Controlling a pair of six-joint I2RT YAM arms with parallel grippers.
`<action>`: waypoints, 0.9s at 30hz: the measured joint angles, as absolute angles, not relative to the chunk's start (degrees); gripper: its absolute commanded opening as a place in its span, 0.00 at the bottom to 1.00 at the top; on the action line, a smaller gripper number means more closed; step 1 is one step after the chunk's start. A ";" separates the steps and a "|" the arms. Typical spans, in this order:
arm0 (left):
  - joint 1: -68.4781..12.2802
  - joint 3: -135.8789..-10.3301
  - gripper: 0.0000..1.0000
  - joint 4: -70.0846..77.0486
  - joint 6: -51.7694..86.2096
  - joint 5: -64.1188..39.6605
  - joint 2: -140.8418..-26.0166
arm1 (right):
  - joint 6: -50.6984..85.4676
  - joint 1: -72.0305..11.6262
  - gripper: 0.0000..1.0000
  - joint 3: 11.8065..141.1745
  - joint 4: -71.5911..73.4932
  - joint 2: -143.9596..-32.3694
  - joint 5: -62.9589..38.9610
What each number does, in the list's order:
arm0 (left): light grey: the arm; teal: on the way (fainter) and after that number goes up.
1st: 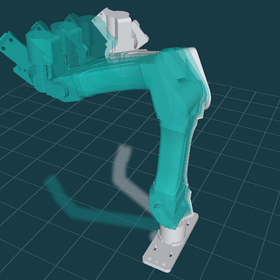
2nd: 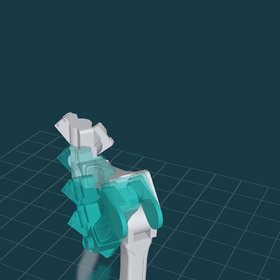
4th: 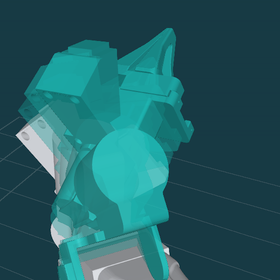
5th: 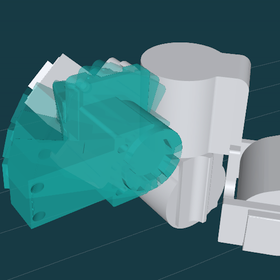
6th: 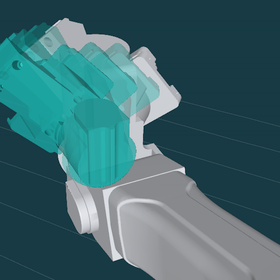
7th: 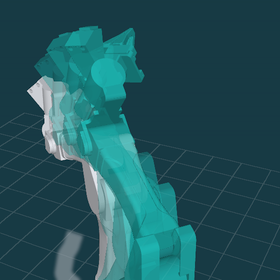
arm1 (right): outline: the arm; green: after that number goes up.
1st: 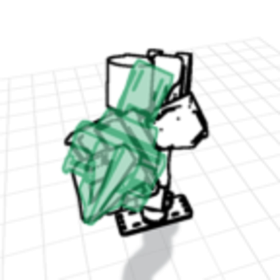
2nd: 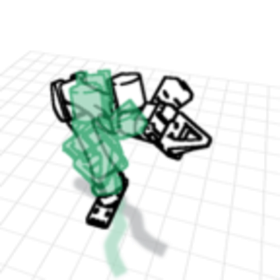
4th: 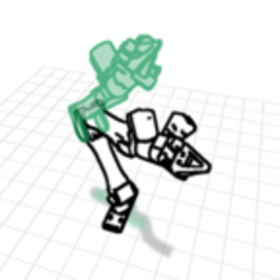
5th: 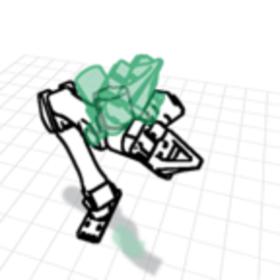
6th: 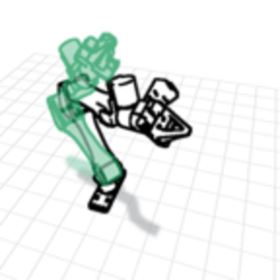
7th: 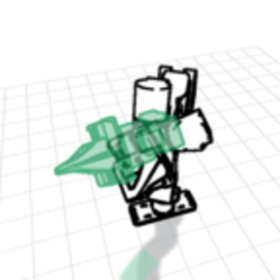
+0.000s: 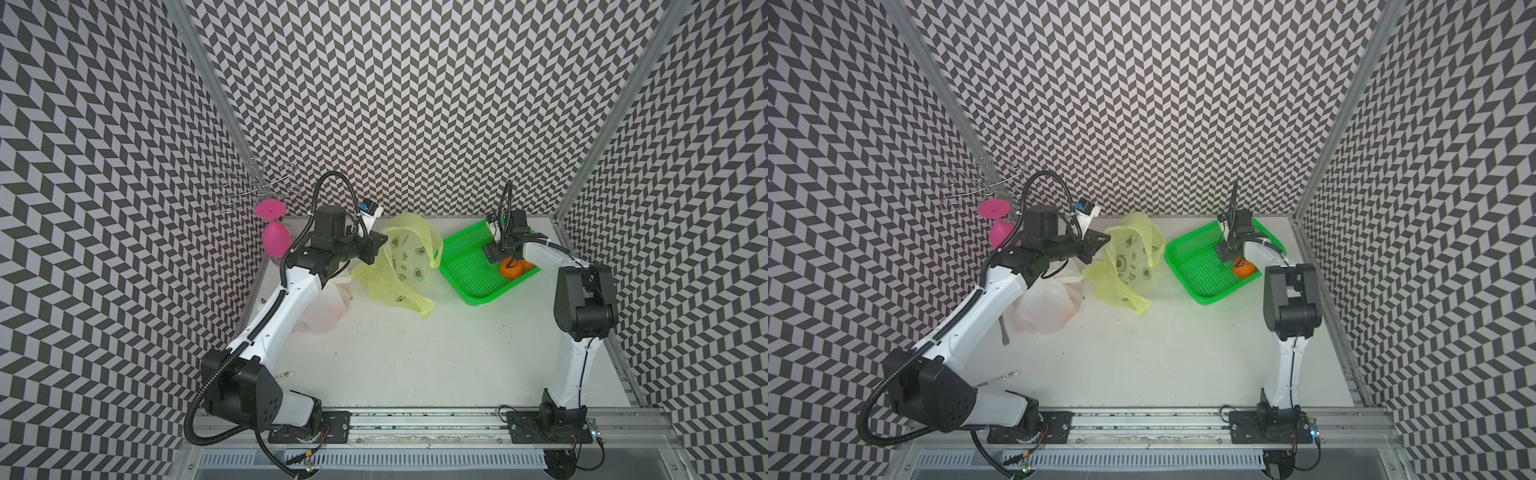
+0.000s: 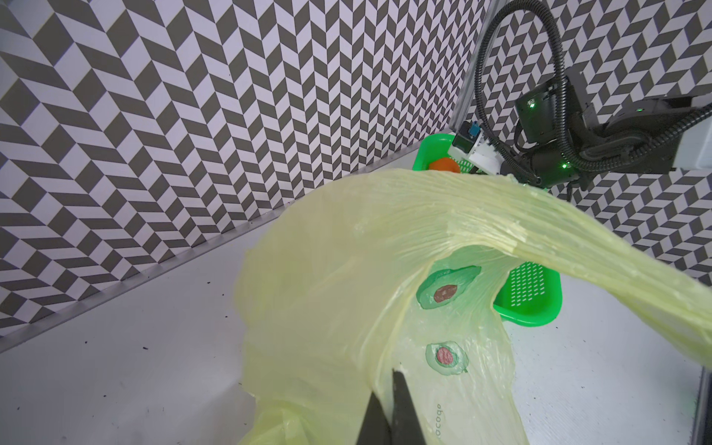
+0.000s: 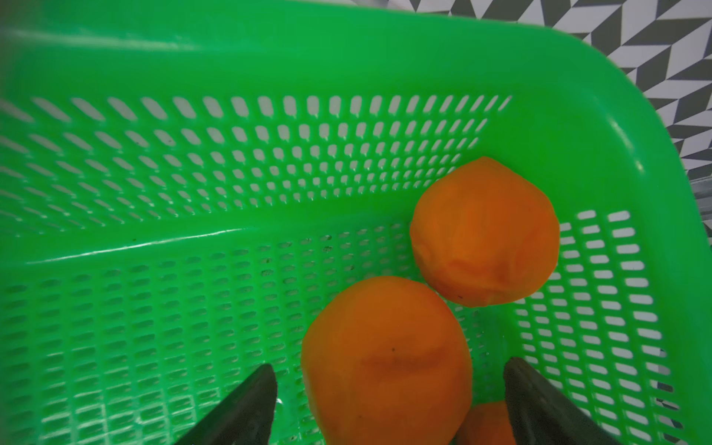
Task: Place the oranges into plastic bags & tie knots
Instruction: Pick up the orange from the basket.
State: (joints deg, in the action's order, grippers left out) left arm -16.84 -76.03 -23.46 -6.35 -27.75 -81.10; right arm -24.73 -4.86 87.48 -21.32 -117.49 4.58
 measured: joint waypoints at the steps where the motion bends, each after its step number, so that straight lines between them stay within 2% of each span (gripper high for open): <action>1: -16.84 -76.03 0.00 -23.44 -6.35 -27.81 -81.10 | -24.88 -4.86 0.87 87.57 -21.37 -118.02 4.64; 6: -16.84 -76.03 0.00 -23.22 -6.33 -28.18 -81.10 | -25.19 -4.86 0.80 88.09 -21.58 -120.90 4.71; 15: -16.84 -75.59 0.00 -22.72 -5.80 -28.23 -81.10 | -25.96 -5.08 0.56 88.20 -22.33 -120.07 0.05; 19: -16.84 -75.29 0.00 -22.68 -5.56 -28.32 -81.10 | -27.03 -5.08 0.52 83.88 -23.46 -111.96 -6.83; 27: -16.84 -73.65 0.00 -21.89 -4.36 -30.30 -81.10 | -32.84 -5.10 0.48 71.68 -26.87 -85.10 -27.07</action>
